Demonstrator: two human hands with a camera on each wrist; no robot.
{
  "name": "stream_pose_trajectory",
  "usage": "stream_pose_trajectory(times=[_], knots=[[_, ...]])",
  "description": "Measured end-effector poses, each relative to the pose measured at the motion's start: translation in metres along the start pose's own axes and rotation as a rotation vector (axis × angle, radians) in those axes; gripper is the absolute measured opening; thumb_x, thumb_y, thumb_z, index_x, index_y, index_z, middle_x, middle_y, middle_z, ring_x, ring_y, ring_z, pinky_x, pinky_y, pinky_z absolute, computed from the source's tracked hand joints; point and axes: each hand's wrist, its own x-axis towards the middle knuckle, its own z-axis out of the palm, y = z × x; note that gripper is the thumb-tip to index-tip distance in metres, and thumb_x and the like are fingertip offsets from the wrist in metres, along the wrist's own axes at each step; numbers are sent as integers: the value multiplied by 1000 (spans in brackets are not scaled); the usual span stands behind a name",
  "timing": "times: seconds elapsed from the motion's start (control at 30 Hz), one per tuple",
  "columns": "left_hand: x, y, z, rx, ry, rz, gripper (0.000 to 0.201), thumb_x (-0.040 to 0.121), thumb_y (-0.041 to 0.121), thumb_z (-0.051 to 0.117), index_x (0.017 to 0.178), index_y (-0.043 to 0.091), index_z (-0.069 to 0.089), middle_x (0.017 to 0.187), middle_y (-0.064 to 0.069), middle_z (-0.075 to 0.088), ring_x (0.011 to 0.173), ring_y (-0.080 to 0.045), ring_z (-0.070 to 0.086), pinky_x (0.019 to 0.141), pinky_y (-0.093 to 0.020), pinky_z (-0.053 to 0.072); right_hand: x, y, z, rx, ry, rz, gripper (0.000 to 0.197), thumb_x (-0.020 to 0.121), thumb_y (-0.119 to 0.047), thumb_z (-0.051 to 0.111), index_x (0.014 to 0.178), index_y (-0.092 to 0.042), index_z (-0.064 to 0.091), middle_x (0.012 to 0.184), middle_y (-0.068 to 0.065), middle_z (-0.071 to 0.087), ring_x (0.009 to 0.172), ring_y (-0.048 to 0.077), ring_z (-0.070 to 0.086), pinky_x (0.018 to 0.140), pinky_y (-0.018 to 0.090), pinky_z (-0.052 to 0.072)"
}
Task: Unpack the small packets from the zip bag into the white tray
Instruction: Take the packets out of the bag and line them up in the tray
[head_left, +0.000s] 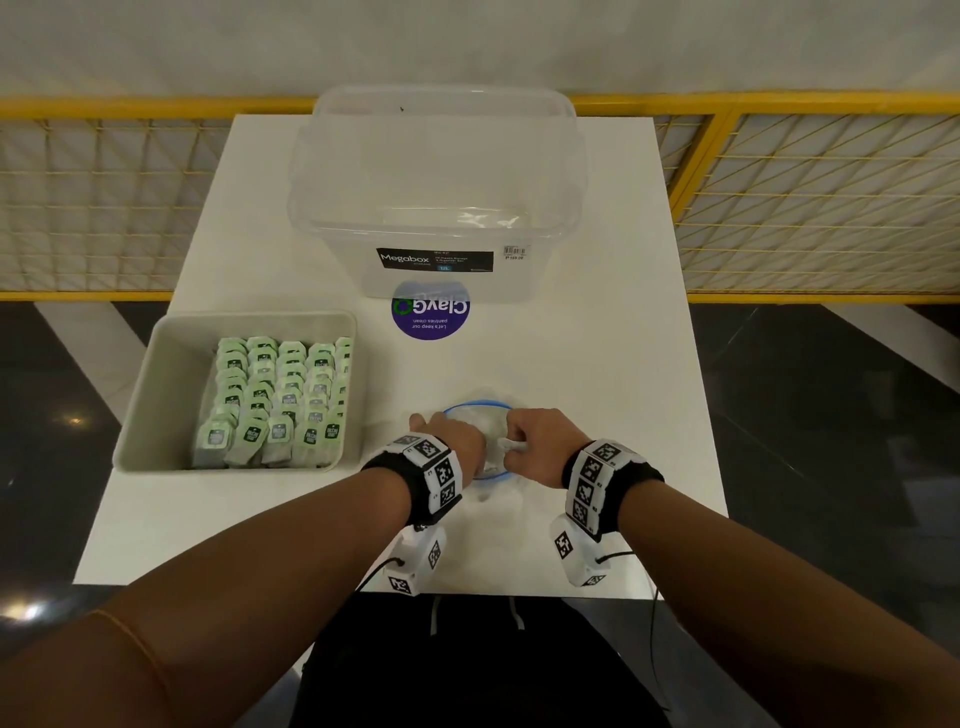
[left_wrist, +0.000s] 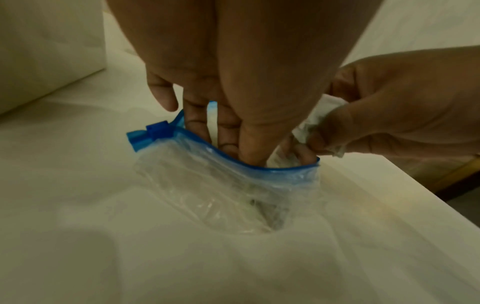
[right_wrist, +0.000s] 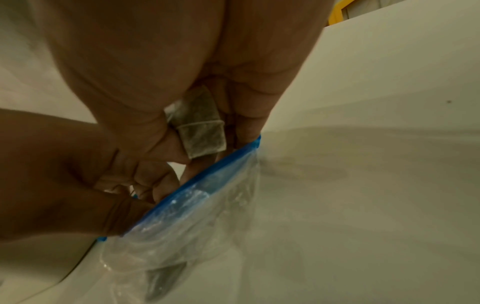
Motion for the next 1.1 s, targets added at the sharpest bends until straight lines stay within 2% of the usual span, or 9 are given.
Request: stream_pose_trajectory(times=[0.13, 0.23, 0.43, 0.57, 0.63, 0.73, 0.83, 0.93, 1.1], knots=[[-6, -6, 6, 106, 79, 115, 24, 90, 21, 45, 107, 29, 59, 111, 5, 54, 121, -29, 31, 103, -53, 19, -1, -1, -1, 36, 18, 6, 22, 79, -23, 65, 74, -18, 44, 72, 2, 57, 65, 21, 47, 55, 27, 37], [-10, -12, 7, 84, 71, 111, 20, 87, 25, 42, 103, 28, 54, 119, 0, 54, 125, -36, 28, 104, -53, 22, 0, -2, -3, 82, 6, 4, 17, 82, -26, 60, 87, -13, 51, 83, 6, 68, 73, 25, 58, 66, 36, 48], [-25, -21, -7, -232, 330, 139, 18, 94, 25, 41, 103, 19, 56, 104, -1, 64, 100, -25, 54, 88, -39, 35, 3, -5, -6, 92, -5, -9, 10, 84, -18, 50, 93, -22, 49, 88, 4, 71, 83, 27, 62, 76, 42, 53], [-30, -40, -20, -534, 425, 215, 20, 97, 26, 41, 104, 12, 55, 99, -9, 66, 90, -31, 60, 78, -34, 46, 10, -9, -11, 189, 38, 26, 23, 90, -11, 45, 109, -16, 58, 95, 6, 68, 79, 21, 58, 68, 28, 46], [-32, -50, -26, -577, 476, 244, 17, 95, 24, 46, 100, 14, 58, 95, -7, 69, 88, -28, 62, 78, -35, 49, 12, -14, -16, 266, 65, 48, 26, 93, -12, 41, 112, -15, 59, 85, 3, 63, 73, 20, 56, 63, 25, 43], [-36, -61, -37, -617, 534, 283, 11, 90, 23, 55, 93, 18, 63, 85, 2, 68, 81, -20, 62, 72, -28, 48, 13, -23, -24, 387, 128, 27, 23, 91, -28, 46, 102, -19, 64, 73, -7, 60, 71, 19, 58, 75, 36, 51], [-47, -69, -52, -596, 581, 350, 8, 86, 20, 61, 88, 17, 68, 73, 8, 63, 70, -11, 57, 61, -16, 40, 16, -30, -31, 409, 124, -50, 16, 86, -30, 63, 101, -28, 66, 91, -10, 66, 82, 15, 61, 82, 36, 53], [-56, -79, -63, -595, 629, 389, 6, 85, 18, 63, 84, 17, 69, 70, 9, 62, 64, -5, 53, 58, -6, 36, 20, -39, -37, 333, 96, -113, 12, 84, -25, 68, 96, -28, 69, 93, -7, 68, 83, 12, 60, 77, 29, 48], [-66, -96, -65, -754, 685, 359, 15, 80, 32, 75, 89, 22, 68, 74, 9, 63, 64, -1, 54, 65, -15, 42, 23, -64, -42, 345, 182, -141, 14, 85, -31, 72, 84, -22, 60, 76, -9, 57, 66, 7, 50, 65, 23, 39]])
